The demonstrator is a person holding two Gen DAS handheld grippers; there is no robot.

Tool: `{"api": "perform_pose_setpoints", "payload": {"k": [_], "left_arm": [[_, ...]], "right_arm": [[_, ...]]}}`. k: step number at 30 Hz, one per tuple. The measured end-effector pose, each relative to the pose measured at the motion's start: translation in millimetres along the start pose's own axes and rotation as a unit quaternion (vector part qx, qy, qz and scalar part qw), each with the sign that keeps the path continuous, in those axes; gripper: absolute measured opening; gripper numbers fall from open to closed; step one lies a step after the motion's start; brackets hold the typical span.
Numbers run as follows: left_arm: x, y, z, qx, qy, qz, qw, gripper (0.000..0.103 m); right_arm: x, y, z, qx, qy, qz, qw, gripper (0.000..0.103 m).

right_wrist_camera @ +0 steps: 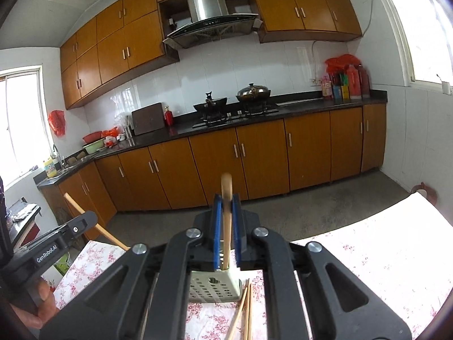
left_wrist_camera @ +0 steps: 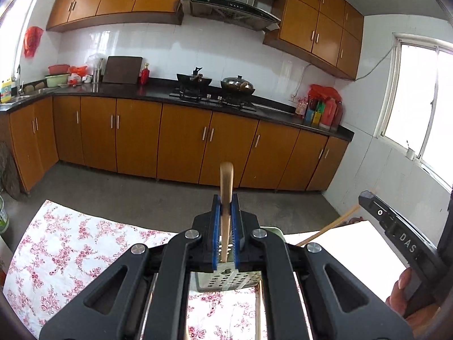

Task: Organize utensils
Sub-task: 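Lower both chopsticks into the green holder and open both grippers, then close the left gripper on a loose chopstick while the right gripper grasps another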

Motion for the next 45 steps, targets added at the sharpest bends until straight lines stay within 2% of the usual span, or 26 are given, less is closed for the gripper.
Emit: {"api": "perform_pose_setpoints", "payload": {"k": [1, 2, 3, 4, 5, 9, 12, 16, 20, 24, 29, 31, 34, 38, 41, 45], "left_arm": [[0, 1, -2, 0.000, -0.003, -0.002, 1.0000, 0.009], [-1, 3, -1, -0.002, -0.005, -0.001, 1.0000, 0.016], [-2, 6, 0, -0.005, -0.007, 0.002, 1.0000, 0.023], [-1, 9, 1, -0.010, -0.008, 0.004, 0.9999, 0.038], [-1, 11, 0, -0.014, -0.007, 0.005, 0.9999, 0.042], [9, 26, 1, -0.023, 0.005, 0.006, 0.9997, 0.042], [18, 41, -2, -0.030, 0.014, 0.007, 0.9994, 0.043], [43, 57, -21, -0.027, 0.020, 0.029, 0.9990, 0.044], [74, 48, -63, 0.016, 0.027, 0.061, 0.9976, 0.044], [109, 23, -121, 0.084, 0.044, 0.087, 0.9917, 0.044], [131, 5, -174, 0.140, 0.068, 0.082, 0.9844, 0.044], [130, 3, -188, 0.152, 0.069, 0.074, 0.9832, 0.044], [125, -5, -204, 0.169, 0.061, 0.063, 0.9818, 0.044], [111, -17, -215, 0.190, 0.044, 0.049, 0.9795, 0.041], [101, -29, -225, 0.208, 0.025, 0.048, 0.9767, 0.033], [94, -42, -239, 0.232, 0.011, 0.057, 0.9710, 0.022]], "right_arm": [[-1, 3, -1, -0.004, -0.001, -0.002, 1.000, 0.026], [-2, 5, -2, -0.008, -0.001, -0.003, 1.000, 0.031], [-3, 9, -3, -0.012, -0.001, -0.004, 1.000, 0.032], [-5, 14, -3, -0.015, -0.002, -0.006, 1.000, 0.034], [-8, 20, -4, -0.020, -0.004, -0.009, 1.000, 0.037], [-26, 40, -15, -0.026, -0.014, -0.027, 0.999, 0.040], [-46, 51, -34, -0.014, -0.021, -0.050, 0.998, 0.040], [-71, 40, -82, 0.046, -0.025, -0.076, 0.996, 0.040], [-83, 1, -155, 0.147, -0.027, -0.081, 0.985, 0.038], [-74, -37, -218, 0.235, -0.024, -0.064, 0.970, 0.027], [-61, -59, -260, 0.272, -0.006, -0.071, 0.960, 0.026], [-63, -63, -265, 0.273, 0.004, -0.085, 0.958, 0.025], [-73, -62, -267, 0.273, 0.008, -0.100, 0.957, 0.008], [-108, -57, -257, 0.265, -0.040, -0.137, 0.954, 0.007], [-116, -55, -255, 0.265, -0.054, -0.133, 0.953, 0.007], [-113, -53, -256, 0.264, -0.041, -0.134, 0.954, 0.007]]}}
Point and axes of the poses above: each gripper's, at about its wrist camera, not at the fingertips, and y roughly against the way its jaws point, x to its left, z to its top, the point moved 9 cm from there along -y, roughly the way its jaws point, and after that the axes turned 7 degrees about x, right-handed, at the moved point
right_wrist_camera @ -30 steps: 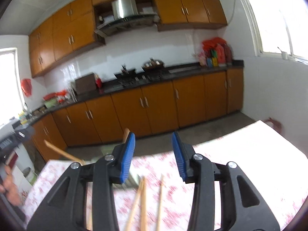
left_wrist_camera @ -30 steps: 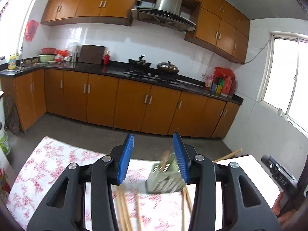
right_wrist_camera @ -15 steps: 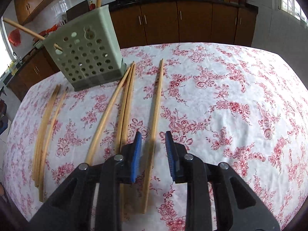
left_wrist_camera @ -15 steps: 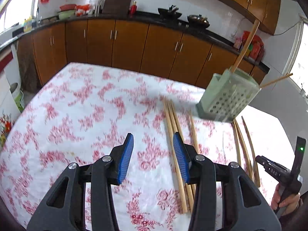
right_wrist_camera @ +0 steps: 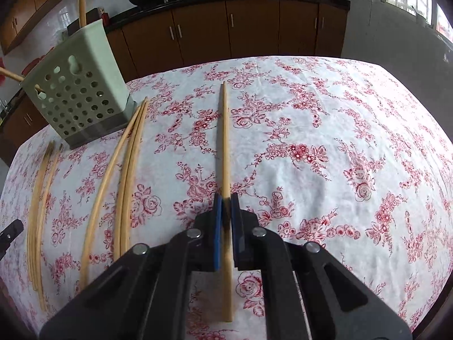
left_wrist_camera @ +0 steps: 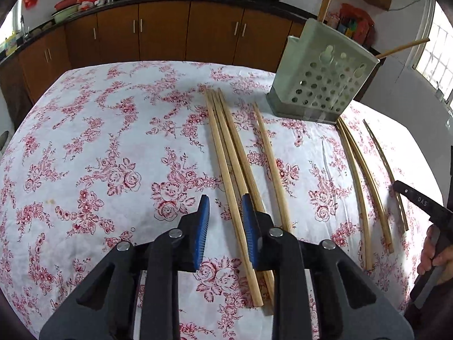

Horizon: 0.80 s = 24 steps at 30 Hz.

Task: Organize utensils
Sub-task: 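Close the left gripper on a loose chopstick while the right gripper grasps another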

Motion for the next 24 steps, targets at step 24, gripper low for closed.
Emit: {"api": "perform_pose_setpoints", "payload": {"k": [24], "left_arm": [[60, -10, 21, -0.010, 0.020, 0.051, 0.9985, 0.007]], "right_arm": [[12, -10, 9, -0.012, 0.031, -0.007, 0.999, 0.008]]}}
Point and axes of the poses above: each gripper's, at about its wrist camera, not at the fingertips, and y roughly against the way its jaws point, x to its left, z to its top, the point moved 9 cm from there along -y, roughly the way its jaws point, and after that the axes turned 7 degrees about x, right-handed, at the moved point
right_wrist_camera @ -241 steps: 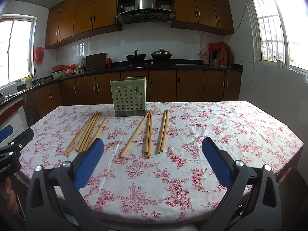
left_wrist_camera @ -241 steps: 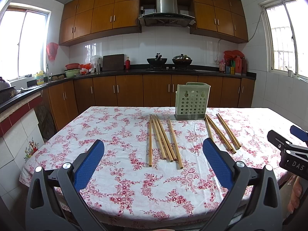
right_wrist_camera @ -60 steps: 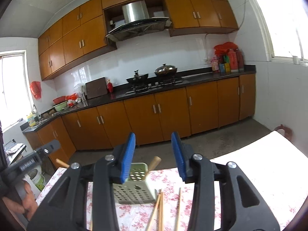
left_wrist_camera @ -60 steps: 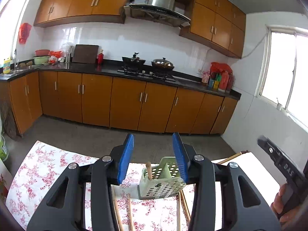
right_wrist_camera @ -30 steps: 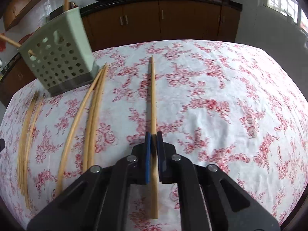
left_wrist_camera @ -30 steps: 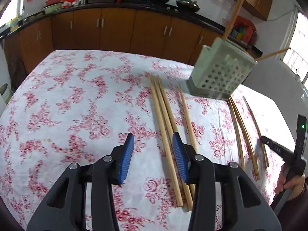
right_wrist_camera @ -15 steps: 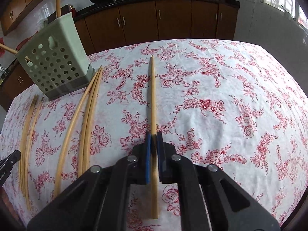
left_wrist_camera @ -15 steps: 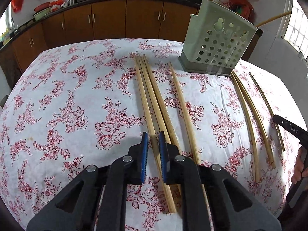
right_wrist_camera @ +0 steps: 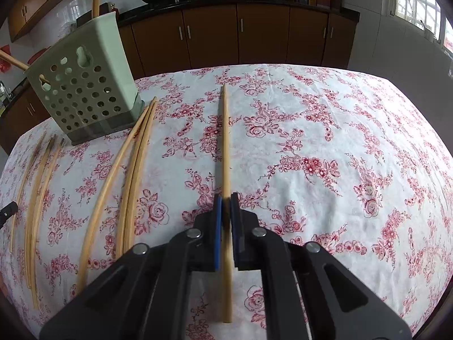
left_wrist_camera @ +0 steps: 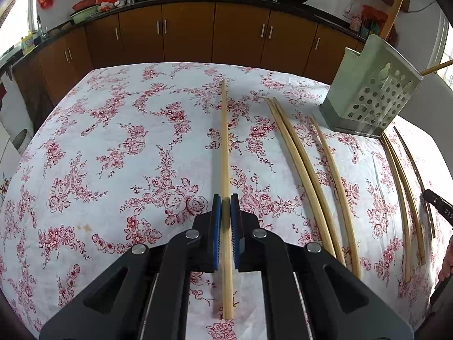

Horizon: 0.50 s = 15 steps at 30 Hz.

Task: Organize utensils
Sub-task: 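Close the left gripper on a loose chopstick while the right gripper grasps another, then lift both chopsticks and carry them above the green holder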

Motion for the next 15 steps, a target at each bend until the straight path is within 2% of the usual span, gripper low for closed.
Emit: {"api": "perform_pose_setpoints", "payload": {"k": [15], "left_arm": [[-0.8, 1.8, -4.1, -0.010, 0.003, -0.004, 0.9999, 0.009]], "right_arm": [[-0.4, 2.2, -4.9, -0.008, 0.006, -0.007, 1.000, 0.008]]}}
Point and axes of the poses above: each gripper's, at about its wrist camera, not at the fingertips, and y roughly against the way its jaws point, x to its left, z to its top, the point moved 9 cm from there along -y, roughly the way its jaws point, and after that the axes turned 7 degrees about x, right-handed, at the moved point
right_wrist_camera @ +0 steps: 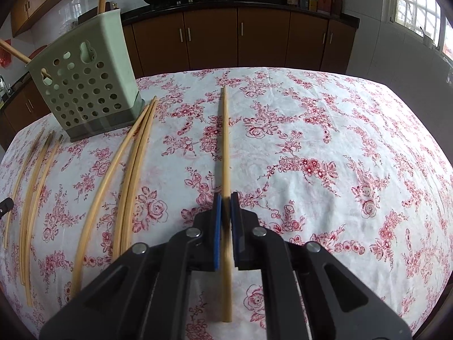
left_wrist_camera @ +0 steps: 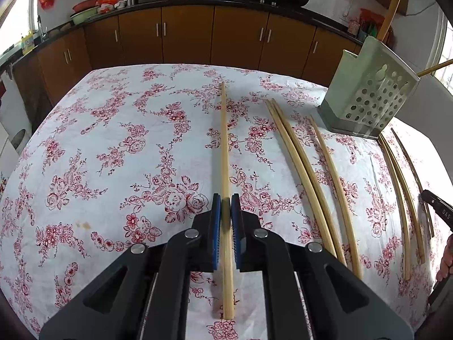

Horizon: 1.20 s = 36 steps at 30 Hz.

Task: Organize utensils
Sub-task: 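Lift both chopsticks and carry them above the green holder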

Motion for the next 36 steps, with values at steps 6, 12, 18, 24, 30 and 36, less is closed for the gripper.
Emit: {"api": "perform_pose_setpoints", "payload": {"k": [6, 12, 18, 24, 30, 36], "left_arm": [[0, 0, 0, 0.000, -0.001, 0.001, 1.0000, 0.009], [-2, 2, -5, 0.001, -0.011, 0.007, 0.9999, 0.009], [-5, 7, -13, 0.002, -0.016, 0.010, 0.9998, 0.009], [-8, 11, -19, 0.004, -0.032, 0.022, 0.9992, 0.008], [0, 38, -5, -0.022, -0.018, 0.015, 0.9995, 0.008], [3, 94, 34, -0.096, 0.004, -0.011, 0.9954, 0.008]], "right_arm": [[0, 1, -2, 0.000, 0.002, -0.001, 1.000, 0.008], [-3, 6, -8, 0.001, 0.005, 0.000, 1.000, 0.008], [-3, 9, -13, 0.001, 0.010, 0.000, 1.000, 0.008], [-5, 20, -16, 0.002, 0.008, -0.002, 1.000, 0.007], [-13, 69, 10, -0.056, 0.001, 0.006, 0.998, 0.007], [-22, 120, 40, -0.118, -0.013, 0.020, 0.993, 0.007]]}}
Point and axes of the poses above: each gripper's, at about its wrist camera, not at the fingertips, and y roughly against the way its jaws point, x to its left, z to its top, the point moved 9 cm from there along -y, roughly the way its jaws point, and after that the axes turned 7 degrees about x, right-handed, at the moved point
